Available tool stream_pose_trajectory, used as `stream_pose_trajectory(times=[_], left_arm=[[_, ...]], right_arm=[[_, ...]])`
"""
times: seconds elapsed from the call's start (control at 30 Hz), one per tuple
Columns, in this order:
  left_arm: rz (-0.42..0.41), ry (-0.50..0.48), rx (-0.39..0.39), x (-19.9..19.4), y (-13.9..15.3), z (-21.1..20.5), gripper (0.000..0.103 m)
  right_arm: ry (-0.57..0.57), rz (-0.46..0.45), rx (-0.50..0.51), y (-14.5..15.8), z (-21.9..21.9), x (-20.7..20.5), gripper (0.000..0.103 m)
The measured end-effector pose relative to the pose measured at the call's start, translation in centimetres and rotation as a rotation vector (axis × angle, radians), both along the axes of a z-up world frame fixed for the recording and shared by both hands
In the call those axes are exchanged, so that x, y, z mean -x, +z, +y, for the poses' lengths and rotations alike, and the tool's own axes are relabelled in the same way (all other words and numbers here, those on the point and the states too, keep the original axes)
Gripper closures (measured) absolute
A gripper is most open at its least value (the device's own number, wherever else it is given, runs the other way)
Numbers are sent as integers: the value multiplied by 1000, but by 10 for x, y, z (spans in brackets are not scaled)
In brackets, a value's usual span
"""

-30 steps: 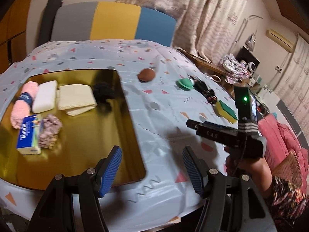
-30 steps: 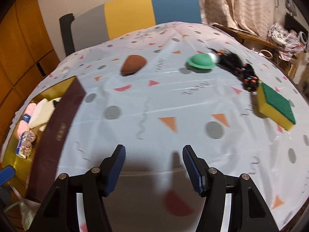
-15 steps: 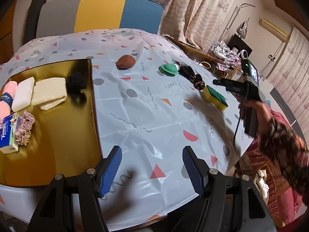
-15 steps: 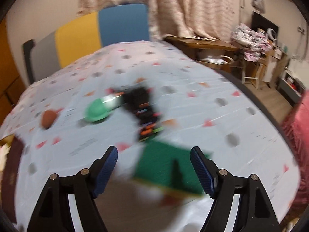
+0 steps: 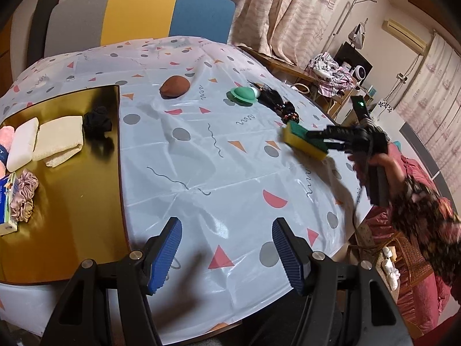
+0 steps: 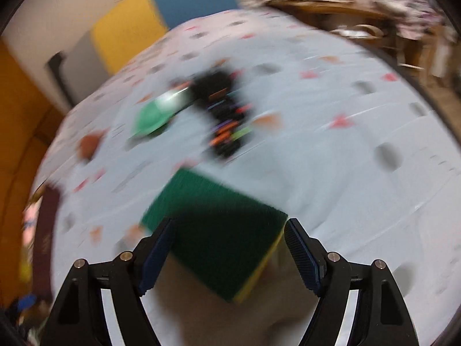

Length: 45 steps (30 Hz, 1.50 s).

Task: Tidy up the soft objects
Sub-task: 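Move the right tool to the green-yellow sponge and grasp it, then grasp the brown egg-shaped makeup sponge with the left tool while the right tool holds the green-yellow sponge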

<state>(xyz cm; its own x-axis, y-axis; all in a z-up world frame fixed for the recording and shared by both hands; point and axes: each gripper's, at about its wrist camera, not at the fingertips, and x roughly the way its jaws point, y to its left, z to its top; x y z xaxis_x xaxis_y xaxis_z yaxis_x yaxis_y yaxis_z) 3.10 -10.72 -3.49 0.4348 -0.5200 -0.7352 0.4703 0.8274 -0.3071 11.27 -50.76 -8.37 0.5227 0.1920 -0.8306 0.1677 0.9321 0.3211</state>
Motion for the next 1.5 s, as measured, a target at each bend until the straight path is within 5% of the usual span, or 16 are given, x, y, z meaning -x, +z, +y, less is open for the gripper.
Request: stream_pose_trajectory(times=[0.17, 0.33, 0.63, 0.73, 1.23, 1.5], left_arm=[[3, -5, -2, 0, 0, -2, 37], [8, 2, -3, 0, 0, -1, 37], [11, 15, -6, 0, 3, 2, 37], [19, 19, -6, -2, 2, 2, 37], [3, 35, -35, -43, 22, -23, 37], [-2, 72, -95, -109, 34, -56, 37]], right_arm=[[99, -96, 57, 20, 49, 28, 18], [148, -158, 250, 35, 61, 12, 4], [327, 13, 361, 4, 71, -26, 3], [306, 13, 297, -2, 68, -25, 19], [-65, -194, 145, 5, 97, -21, 22], [-94, -257, 192, -5, 107, -10, 21]])
